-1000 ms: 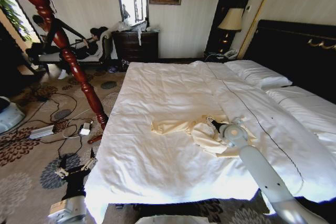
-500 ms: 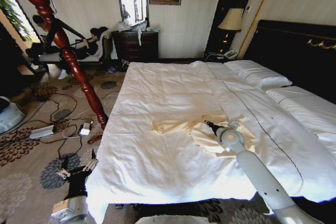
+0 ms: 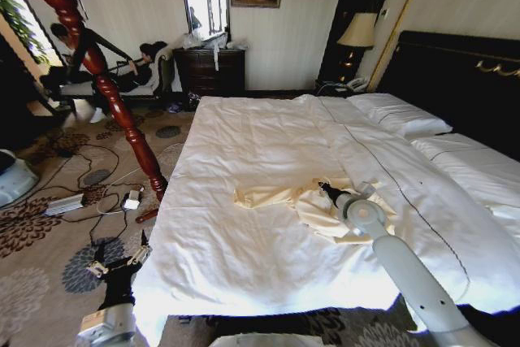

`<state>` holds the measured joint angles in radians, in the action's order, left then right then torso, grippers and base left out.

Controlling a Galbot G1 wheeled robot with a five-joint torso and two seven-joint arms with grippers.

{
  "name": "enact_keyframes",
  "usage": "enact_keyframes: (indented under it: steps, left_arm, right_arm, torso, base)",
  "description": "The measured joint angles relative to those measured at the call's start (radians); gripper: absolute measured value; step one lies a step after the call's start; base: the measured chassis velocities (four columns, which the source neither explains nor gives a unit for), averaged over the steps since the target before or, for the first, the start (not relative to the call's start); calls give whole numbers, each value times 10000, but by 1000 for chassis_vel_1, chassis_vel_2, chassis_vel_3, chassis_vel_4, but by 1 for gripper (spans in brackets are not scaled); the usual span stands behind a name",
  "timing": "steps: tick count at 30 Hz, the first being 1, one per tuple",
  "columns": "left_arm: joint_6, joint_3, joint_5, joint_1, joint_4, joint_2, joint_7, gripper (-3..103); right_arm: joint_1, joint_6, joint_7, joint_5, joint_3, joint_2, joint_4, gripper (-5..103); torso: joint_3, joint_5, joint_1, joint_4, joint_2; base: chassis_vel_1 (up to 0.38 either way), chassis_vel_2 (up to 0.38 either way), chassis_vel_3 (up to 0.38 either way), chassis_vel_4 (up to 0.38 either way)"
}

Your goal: Pick up the clothes from the bed and hang them on the clothes hanger.

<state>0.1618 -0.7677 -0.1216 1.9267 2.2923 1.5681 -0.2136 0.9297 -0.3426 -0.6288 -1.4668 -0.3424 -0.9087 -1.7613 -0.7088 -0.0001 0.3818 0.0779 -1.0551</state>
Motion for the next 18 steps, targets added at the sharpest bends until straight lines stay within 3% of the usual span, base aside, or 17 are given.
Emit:
enact_keyframes:
  steps: [3, 7, 9, 17, 18]
  left_arm:
    - [13, 2, 13, 18, 9, 10, -2, 100]
    - [57, -19, 18, 68, 30, 10, -17, 100]
    - [60, -28, 16, 73, 35, 7, -21, 100]
    - [64, -30, 11, 40, 5, 0, -34, 100]
    - [65, -30, 11, 36, -2, -1, -34, 100]
  right_arm:
    - [10, -223, -196, 1, -59, 7, 142, -3]
    - [57, -446, -194, -70, -233, 29, 564, 19]
    - [65, -458, -171, -81, -248, 35, 599, 19]
    - [138, -465, -41, -125, -235, -18, 555, 56]
    - [147, -462, -23, -125, -226, -23, 547, 56]
  torso:
    - [0, 2, 1, 0, 0]
    - [0, 1, 0, 0, 0]
    - [0, 2, 0, 0, -1]
    - [0, 1, 0, 0, 0]
    - [0, 1, 0, 0, 0]
  base:
    - [0, 0, 0, 0]
    - [0, 0, 0, 0]
    - [0, 0, 0, 0]
    - [0, 0, 0, 0]
    - [0, 0, 0, 0]
